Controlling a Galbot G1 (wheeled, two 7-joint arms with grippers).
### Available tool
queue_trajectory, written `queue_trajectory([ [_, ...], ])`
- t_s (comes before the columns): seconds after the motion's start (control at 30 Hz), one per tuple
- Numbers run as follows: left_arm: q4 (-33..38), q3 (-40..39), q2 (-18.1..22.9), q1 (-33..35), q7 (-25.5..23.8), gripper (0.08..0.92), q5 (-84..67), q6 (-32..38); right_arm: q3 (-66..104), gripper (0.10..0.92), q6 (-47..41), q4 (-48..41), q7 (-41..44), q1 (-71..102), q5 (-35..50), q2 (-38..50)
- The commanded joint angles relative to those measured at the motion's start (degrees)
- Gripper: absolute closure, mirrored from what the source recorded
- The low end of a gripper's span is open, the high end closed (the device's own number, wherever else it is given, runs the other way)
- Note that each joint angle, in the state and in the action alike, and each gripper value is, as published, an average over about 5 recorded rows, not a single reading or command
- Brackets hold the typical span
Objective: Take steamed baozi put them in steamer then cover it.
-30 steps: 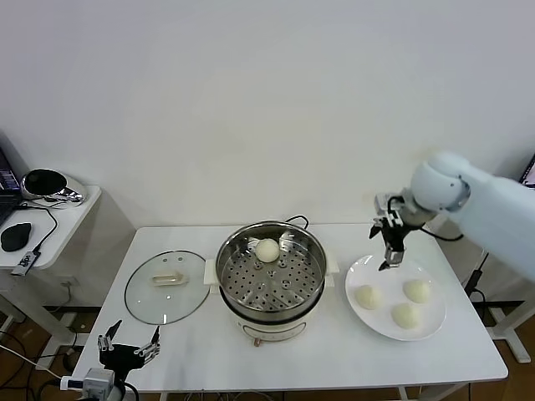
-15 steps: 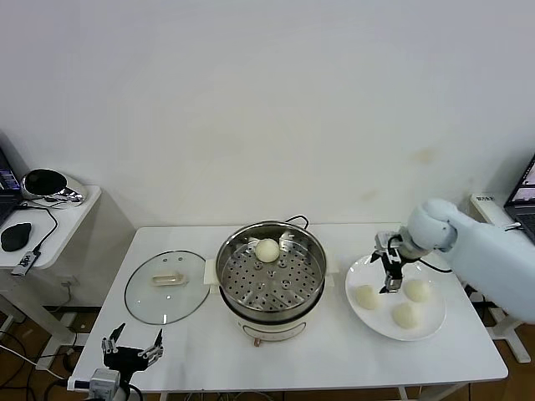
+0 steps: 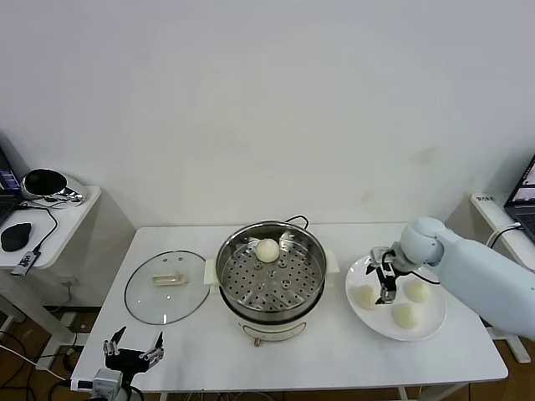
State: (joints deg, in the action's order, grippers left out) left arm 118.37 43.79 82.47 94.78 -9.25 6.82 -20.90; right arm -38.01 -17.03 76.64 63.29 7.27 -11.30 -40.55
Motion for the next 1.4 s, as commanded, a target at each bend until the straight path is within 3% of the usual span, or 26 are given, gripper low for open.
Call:
queue_trajectory([
  [0.03,-0.9,0.0,-0.2,-0.2,-0.1,0.177,-0.1,0.0,1.0,0.203,0.5,-1.3,-1.3,2.0,-1.4,-1.2],
  [1.0,-1.4,-0.6,-0.1,-0.2,0.0,0.177,0.1,0.2,3.5,0.21,0.0,-2.8,-3.8,5.3,-2.0,-1.7],
  [1.27,-1.3,-0.8,0.2,-0.1,0.1,0.177,0.3,0.2,3.6,0.396,-0.1,-2.5,-3.8,5.4,-1.3,-1.4],
  [1.4,-1.2,-0.7,0.2,-0.1,0.1,0.177,0.3,0.2,3.5,0.445,-0.4,-1.9,-3.5,4.6,-0.1,-0.5],
])
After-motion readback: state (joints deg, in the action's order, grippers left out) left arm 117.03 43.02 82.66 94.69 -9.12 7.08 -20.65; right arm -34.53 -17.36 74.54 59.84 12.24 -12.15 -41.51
